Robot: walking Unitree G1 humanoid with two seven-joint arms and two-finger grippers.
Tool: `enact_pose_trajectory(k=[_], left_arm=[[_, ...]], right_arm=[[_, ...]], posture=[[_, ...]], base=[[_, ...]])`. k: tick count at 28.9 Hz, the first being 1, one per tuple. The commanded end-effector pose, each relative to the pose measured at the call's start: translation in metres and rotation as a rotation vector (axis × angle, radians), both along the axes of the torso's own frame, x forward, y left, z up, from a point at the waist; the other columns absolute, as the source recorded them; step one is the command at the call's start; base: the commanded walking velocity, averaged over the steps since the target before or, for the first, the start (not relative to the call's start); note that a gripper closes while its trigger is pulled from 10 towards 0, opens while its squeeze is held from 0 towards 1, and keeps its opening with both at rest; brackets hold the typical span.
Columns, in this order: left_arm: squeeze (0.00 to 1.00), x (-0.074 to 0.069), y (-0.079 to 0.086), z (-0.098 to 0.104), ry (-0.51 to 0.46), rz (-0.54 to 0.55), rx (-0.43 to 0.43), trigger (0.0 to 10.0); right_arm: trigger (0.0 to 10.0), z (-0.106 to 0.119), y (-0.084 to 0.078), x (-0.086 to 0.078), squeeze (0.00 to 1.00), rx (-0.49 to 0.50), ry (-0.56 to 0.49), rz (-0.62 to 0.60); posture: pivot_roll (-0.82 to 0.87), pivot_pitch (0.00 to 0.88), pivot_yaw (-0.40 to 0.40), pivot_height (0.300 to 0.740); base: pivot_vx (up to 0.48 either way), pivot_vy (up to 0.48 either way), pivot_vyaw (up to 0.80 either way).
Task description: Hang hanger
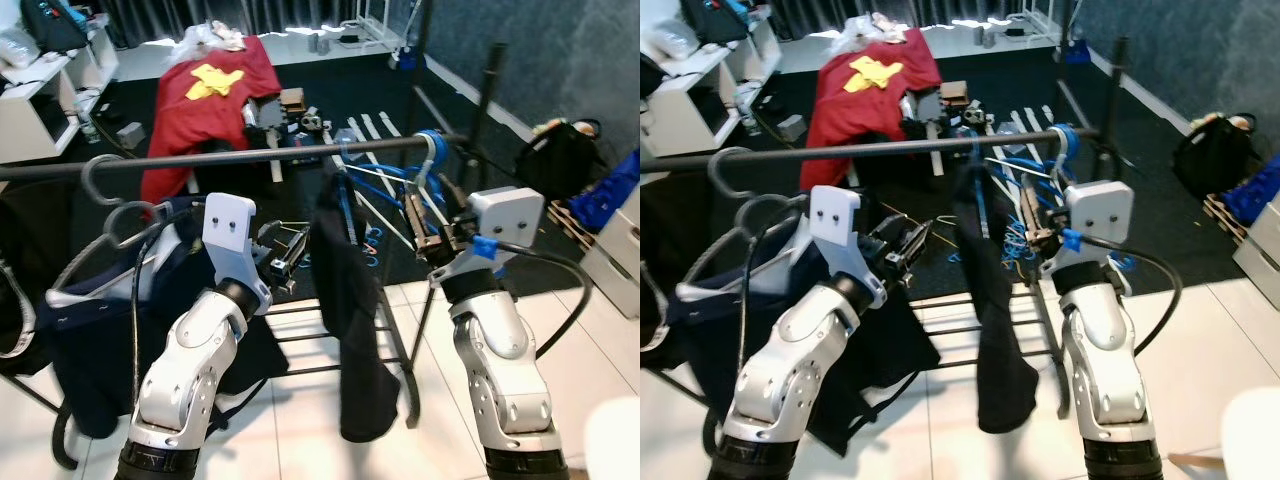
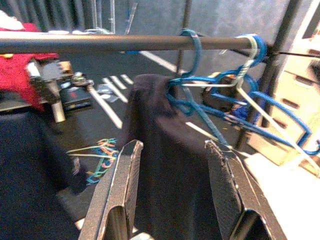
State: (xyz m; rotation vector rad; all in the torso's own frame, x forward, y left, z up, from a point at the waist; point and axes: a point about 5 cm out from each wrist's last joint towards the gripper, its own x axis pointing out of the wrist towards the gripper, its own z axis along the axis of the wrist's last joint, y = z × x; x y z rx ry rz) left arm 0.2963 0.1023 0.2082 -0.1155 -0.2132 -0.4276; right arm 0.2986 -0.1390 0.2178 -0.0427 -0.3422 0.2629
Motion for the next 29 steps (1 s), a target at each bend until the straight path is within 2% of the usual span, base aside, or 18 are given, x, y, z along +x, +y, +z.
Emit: enact_pose_trajectory(k=[1,4,6,7,9,11,13,14,15,17,20,21,22,23,29], left_arm=[[0.00,0.000,-0.004,-0.005,0.007,-0.012,0.023,10.0],[0.00,0.000,-0.005,-0.005,0.008,-0.015,0.025,10.0],[0.00,-0.001,-0.006,-0.007,0.014,-0.018,0.026,10.0],[0.00,-0.001,-0.007,-0.008,0.016,-0.018,0.029,10.0],[0.00,-0.002,-0.007,-0.008,0.017,-0.018,0.032,10.0],[0.00,-0.002,-0.006,-0.008,0.018,-0.015,0.036,10.0],[0.00,-0.002,-0.006,-0.008,0.018,-0.015,0.036,10.0],[0.00,-0.001,-0.004,-0.008,0.018,-0.012,0.044,10.0],[0.00,-0.001,-0.004,-0.008,0.018,-0.012,0.044,10.0],[0.00,-0.001,-0.001,-0.009,0.017,-0.003,0.059,10.0],[0.00,0.000,0.000,-0.009,0.017,0.000,0.062,10.0],[0.00,0.000,0.000,-0.010,0.019,0.009,0.063,10.0],[0.00,0.000,0.000,-0.010,0.019,0.009,0.063,10.0],[0.00,0.001,0.001,-0.012,0.025,0.022,0.057,10.0],[0.00,0.003,0.004,-0.017,0.042,0.046,0.043,10.0]], right_arm=[[10.0,-0.012,-0.003,0.003,0.00,0.033,0.090,0.001],[10.0,-0.015,-0.004,0.006,0.00,0.050,0.124,-0.003],[10.0,-0.019,-0.010,0.016,0.02,0.065,0.170,-0.014],[10.0,-0.021,-0.013,0.022,1.00,0.064,0.193,-0.012],[10.0,-0.022,-0.015,0.026,1.00,0.066,0.208,-0.010],[10.0,-0.024,-0.013,0.038,1.00,0.043,0.245,0.035],[10.0,-0.024,-0.013,0.038,1.00,0.043,0.245,0.035],[10.0,-0.025,-0.011,0.045,1.00,0.031,0.266,0.063],[10.0,-0.025,-0.011,0.045,1.00,0.031,0.266,0.063],[10.0,-0.024,-0.006,0.059,1.00,0.005,0.295,0.101],[10.0,-0.024,-0.005,0.062,1.00,-0.002,0.304,0.108],[10.0,-0.023,-0.003,0.064,0.09,-0.010,0.301,0.109],[10.0,-0.023,-0.003,0.064,0.09,-0.010,0.301,0.109],[10.0,-0.021,0.001,0.065,0.00,-0.008,0.289,0.114],[10.0,-0.018,0.012,0.066,0.00,-0.004,0.255,0.131]], posture=[[-0.02,0.047,0.059,0.740],[-0.02,0.055,0.058,0.740],[-0.02,0.064,0.060,0.740],[-0.02,0.069,0.059,0.740],[-0.02,0.069,0.059,0.740],[-0.01,0.079,0.063,0.740],[-0.01,0.079,0.063,0.740],[0.00,0.085,0.064,0.740],[0.00,0.085,0.064,0.740],[0.02,0.097,0.052,0.740],[0.02,0.100,0.050,0.740],[0.02,0.099,0.042,0.740],[0.02,0.099,0.042,0.740],[0.02,0.100,0.039,0.740],[0.00,0.103,0.056,0.740]], base=[[0.000,0.000,0.00],[0.000,0.000,0.00],[0.000,0.000,0.00],[0.000,0.000,0.00],[0.000,0.000,0.00],[0.000,0.000,0.00],[0.000,0.000,0.00],[0.000,0.000,0.00],[0.000,0.000,0.00],[0.000,0.000,0.00],[0.000,0.000,0.00],[0.000,0.000,0.00],[0.000,0.000,0.00],[0.000,0.000,0.00],[0.000,0.000,0.00]])
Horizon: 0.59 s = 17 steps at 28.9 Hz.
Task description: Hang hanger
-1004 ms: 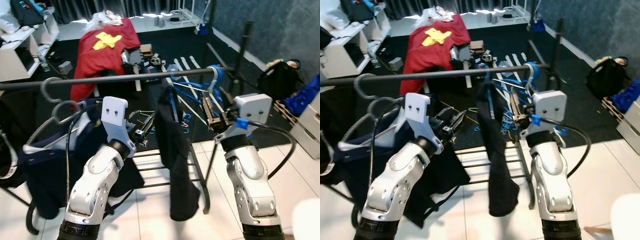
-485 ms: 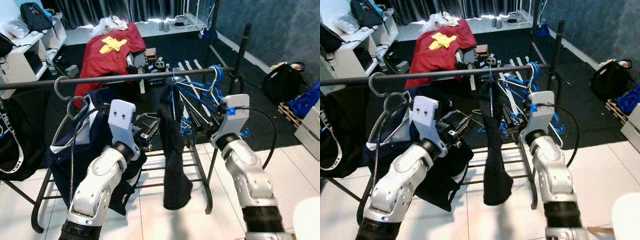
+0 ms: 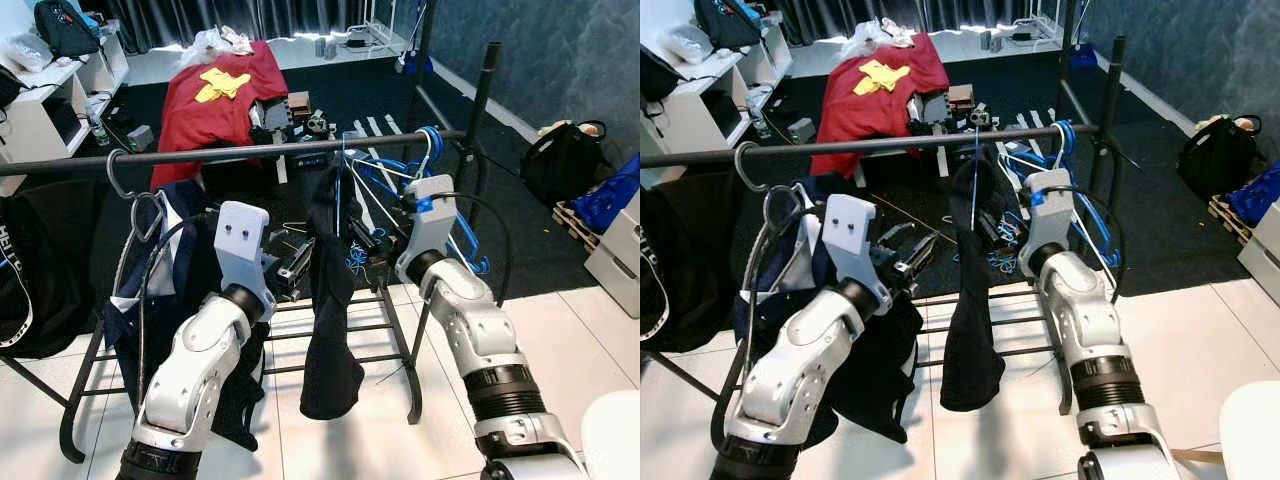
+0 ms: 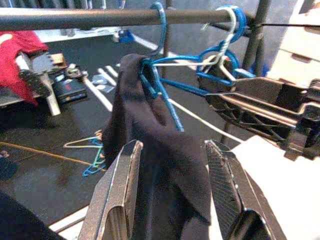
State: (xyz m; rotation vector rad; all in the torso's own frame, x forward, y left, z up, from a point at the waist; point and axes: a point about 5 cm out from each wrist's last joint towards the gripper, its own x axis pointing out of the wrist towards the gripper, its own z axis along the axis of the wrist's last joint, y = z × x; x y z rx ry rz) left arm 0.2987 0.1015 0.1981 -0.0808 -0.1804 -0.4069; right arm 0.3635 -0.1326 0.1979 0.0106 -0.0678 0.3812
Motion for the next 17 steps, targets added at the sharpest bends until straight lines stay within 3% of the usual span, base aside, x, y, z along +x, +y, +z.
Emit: enact_pose_trajectory(k=[1,7,17], left_arm=[[0.00,0.000,0.005,-0.007,0.016,0.023,0.005,10.0],[0.00,0.008,0.005,-0.007,0.028,0.036,0.004,10.0],[0.00,0.008,0.006,-0.005,0.018,0.020,-0.017,10.0]], right_arm=[[10.0,0.002,0.006,0.001,0.00,0.003,-0.023,0.013],[10.0,0.006,0.014,0.001,0.00,0.009,-0.056,0.048],[10.0,0.006,0.023,-0.002,0.00,-0.049,-0.084,0.090]], posture=[[0.00,0.103,0.056,0.740],[0.00,0.096,0.071,0.740],[0.01,0.095,0.069,0.740]], base=[[0.000,0.000,0.00],[0.000,0.000,0.00],[0.040,0.000,0.08]])
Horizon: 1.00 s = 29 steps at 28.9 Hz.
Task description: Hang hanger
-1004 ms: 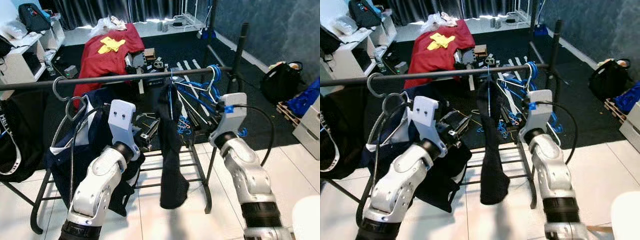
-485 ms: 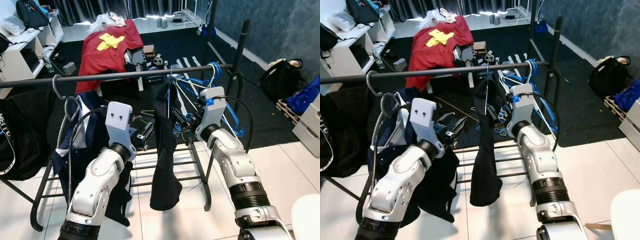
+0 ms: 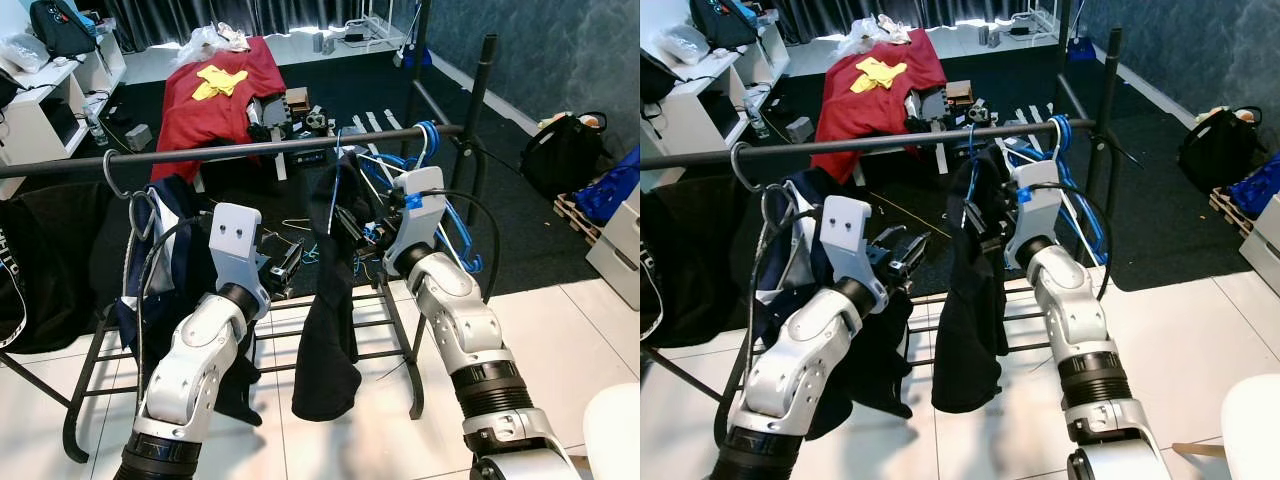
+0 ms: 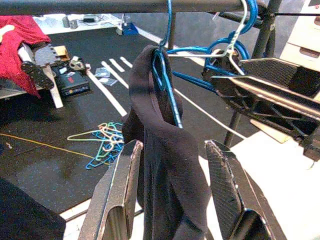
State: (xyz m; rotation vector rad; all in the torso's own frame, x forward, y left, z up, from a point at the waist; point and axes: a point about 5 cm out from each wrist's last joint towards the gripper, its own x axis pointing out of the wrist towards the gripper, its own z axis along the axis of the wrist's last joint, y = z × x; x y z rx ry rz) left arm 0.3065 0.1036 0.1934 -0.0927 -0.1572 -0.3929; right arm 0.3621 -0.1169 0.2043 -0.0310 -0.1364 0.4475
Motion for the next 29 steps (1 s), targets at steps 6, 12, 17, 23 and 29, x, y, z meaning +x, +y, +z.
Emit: enact_pose_trajectory(k=[6,12,17,23,29], left_arm=[[0.00,0.000,0.005,0.001,-0.009,0.009,-0.027,10.0],[0.00,0.001,0.006,0.001,-0.004,0.021,-0.048,10.0],[0.00,0.001,0.007,0.002,-0.002,0.031,-0.058,10.0],[0.00,0.001,0.008,0.002,-0.010,0.037,-0.060,10.0],[0.00,0.001,0.008,0.002,-0.016,0.037,-0.063,10.0]], right_arm=[[10.0,0.000,0.010,-0.002,0.00,-0.009,-0.015,0.041],[10.0,0.001,0.009,-0.003,0.00,-0.029,-0.032,0.051],[10.0,0.000,0.010,-0.005,0.00,-0.039,-0.033,0.057],[10.0,-0.002,0.013,-0.009,0.00,-0.048,-0.037,0.067],[10.0,-0.003,0.018,-0.014,0.00,-0.045,-0.040,0.081]], posture=[[0.01,0.093,0.068,0.740],[0.01,0.086,0.071,0.740],[0.00,0.079,0.070,0.740],[0.00,0.072,0.068,0.740],[0.00,0.067,0.067,0.740]], base=[[0.424,0.000,0.46],[0.354,0.000,0.00],[0.102,0.000,0.00],[0.000,0.000,0.00],[0.000,0.000,0.00]])
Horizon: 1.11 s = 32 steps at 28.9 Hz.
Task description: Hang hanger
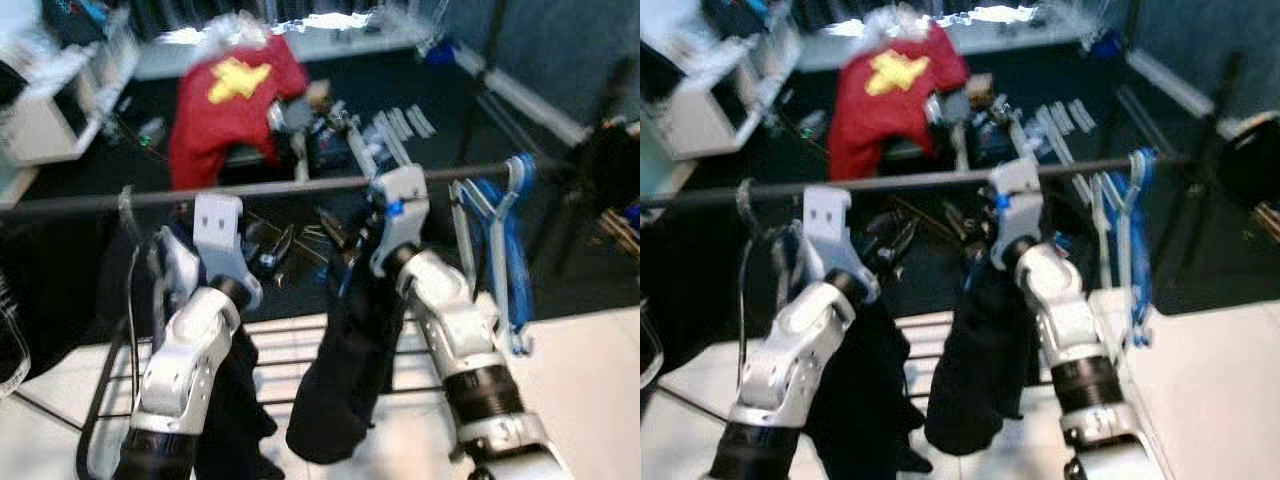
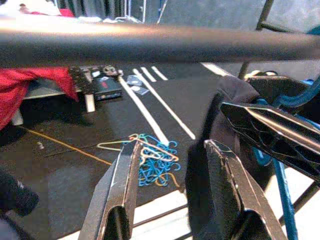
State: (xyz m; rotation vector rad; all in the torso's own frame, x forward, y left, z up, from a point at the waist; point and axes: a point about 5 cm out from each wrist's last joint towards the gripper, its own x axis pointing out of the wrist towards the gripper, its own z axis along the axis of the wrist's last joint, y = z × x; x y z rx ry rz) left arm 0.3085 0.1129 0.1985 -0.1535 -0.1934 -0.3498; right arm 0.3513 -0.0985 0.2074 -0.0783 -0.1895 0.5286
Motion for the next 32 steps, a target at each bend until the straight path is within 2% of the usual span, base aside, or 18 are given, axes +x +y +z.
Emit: enact_pose_trajectory(k=[1,5,11,16,18,23,25,32], left_arm=[[0.00,-0.001,-0.002,-0.003,0.006,-0.002,0.006,10.0],[0.00,-0.002,-0.002,-0.002,0.001,-0.004,0.002,10.0],[0.00,-0.002,-0.002,-0.002,0.005,-0.012,0.004,10.0],[0.00,-0.003,-0.003,-0.005,0.023,-0.024,0.023,10.0],[0.00,-0.003,-0.004,-0.008,0.048,-0.030,0.028,10.0],[0.00,-0.002,-0.002,-0.008,0.057,-0.032,0.042,10.0],[0.00,0.001,0.002,-0.011,0.073,-0.013,0.077,10.0],[0.00,0.002,0.002,-0.013,0.079,-0.007,0.086,10.0]], right_arm=[[10.0,-0.006,0.000,-0.003,0.00,-0.007,0.021,0.001],[10.0,-0.008,0.004,-0.007,0.00,-0.001,0.023,0.010],[10.0,-0.010,0.002,-0.007,0.00,-0.001,0.032,-0.008],[10.0,-0.013,-0.006,-0.007,0.00,0.004,0.043,-0.052],[10.0,-0.015,-0.014,-0.008,0.00,0.032,0.059,-0.086],[10.0,-0.018,-0.021,-0.010,0.00,0.060,0.078,-0.115],[10.0,-0.021,-0.029,-0.012,0.00,0.072,0.089,-0.151],[10.0,-0.023,-0.038,-0.012,0.00,0.042,0.088,-0.208]], posture=[[0.00,0.067,0.067,0.740],[0.00,0.070,0.066,0.740],[0.00,0.076,0.068,0.740],[0.00,0.076,0.072,0.740],[0.01,0.070,0.080,0.740],[0.01,0.065,0.085,0.740],[0.01,0.065,0.085,0.740],[0.00,0.065,0.091,0.740]], base=[[0.000,0.000,0.00],[0.000,0.000,0.00],[0.000,0.000,0.00],[0.000,0.000,0.00],[0.000,0.000,0.00],[0.000,0.000,0.00],[0.000,0.000,0.00],[0.000,0.000,0.00]])
